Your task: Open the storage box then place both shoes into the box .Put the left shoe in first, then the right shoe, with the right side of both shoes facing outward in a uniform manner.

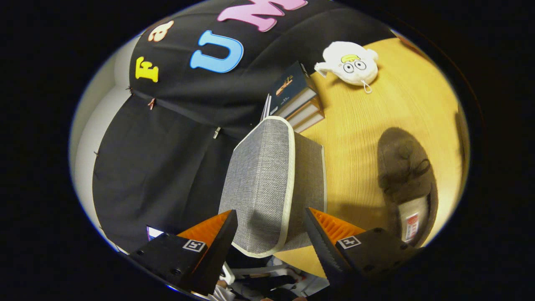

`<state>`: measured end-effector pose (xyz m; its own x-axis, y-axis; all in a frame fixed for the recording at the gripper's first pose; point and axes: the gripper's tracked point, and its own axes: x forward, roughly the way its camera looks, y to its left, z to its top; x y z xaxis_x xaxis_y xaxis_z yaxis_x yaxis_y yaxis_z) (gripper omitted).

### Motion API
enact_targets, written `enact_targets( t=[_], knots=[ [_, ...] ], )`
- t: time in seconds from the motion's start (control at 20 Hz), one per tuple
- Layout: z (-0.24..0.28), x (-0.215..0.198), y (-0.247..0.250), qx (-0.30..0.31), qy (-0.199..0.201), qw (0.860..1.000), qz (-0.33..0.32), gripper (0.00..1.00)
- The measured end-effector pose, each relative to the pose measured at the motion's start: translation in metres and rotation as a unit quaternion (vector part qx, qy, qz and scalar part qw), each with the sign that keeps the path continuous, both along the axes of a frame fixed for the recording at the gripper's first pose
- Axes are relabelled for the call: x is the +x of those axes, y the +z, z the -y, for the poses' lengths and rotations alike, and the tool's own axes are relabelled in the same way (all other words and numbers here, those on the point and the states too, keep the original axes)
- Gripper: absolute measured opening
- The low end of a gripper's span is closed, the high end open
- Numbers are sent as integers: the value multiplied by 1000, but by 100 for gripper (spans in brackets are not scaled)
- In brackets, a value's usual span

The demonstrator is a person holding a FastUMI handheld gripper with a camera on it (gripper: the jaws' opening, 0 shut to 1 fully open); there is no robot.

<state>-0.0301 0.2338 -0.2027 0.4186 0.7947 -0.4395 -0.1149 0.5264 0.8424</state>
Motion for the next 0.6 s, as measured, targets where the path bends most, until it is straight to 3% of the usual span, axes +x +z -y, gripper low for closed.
enact_targets(
  t=[0.3,0.35,0.5,0.6],
  knots=[
    [-20,9,-5,88,-16,991,-100,95],
    [-20,10,-6,95,-22,989,-113,90],
    [-25,4,-9,111,-10,982,-150,61],
    [-26,3,-8,121,-4,978,-168,51]
  ],
)
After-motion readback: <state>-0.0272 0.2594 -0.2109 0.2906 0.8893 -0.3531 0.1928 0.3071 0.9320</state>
